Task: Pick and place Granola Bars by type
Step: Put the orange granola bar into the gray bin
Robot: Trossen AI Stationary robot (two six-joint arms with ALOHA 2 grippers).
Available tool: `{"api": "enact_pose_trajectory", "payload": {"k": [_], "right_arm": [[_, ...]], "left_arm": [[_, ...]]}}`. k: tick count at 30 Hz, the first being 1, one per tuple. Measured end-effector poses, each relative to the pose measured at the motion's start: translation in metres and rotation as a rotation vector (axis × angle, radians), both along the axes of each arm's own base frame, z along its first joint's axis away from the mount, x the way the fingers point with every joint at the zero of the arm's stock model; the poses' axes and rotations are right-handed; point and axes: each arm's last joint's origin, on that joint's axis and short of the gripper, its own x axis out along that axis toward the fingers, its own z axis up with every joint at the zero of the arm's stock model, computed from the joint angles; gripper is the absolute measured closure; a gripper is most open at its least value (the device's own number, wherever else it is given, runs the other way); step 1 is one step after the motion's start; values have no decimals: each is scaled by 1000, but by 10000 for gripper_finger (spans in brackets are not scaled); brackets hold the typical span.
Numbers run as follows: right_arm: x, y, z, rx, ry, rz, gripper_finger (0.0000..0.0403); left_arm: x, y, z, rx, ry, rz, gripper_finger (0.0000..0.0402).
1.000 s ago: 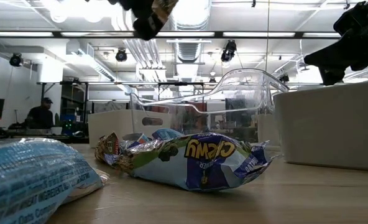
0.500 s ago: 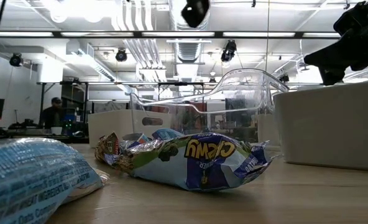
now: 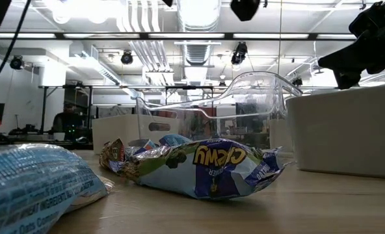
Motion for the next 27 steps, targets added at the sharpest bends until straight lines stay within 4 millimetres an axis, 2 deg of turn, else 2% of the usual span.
{"api": "enact_pose_trajectory", "payload": {"k": [8, 15, 21, 27], "right_arm": [[0, 0, 0, 0, 0, 1, 390], [0, 0, 0, 0, 0, 2, 390], [0, 0, 0, 0, 1, 2, 390], [0, 0, 0, 0, 0, 2, 390]], "left_arm": [[32, -8, -22, -22, 46, -8, 353], [51, -18, -38, -10, 59, -25, 353], [59, -23, -60, 147, 43, -66, 353], [61, -27, -68, 306, -21, -94, 353]]}}
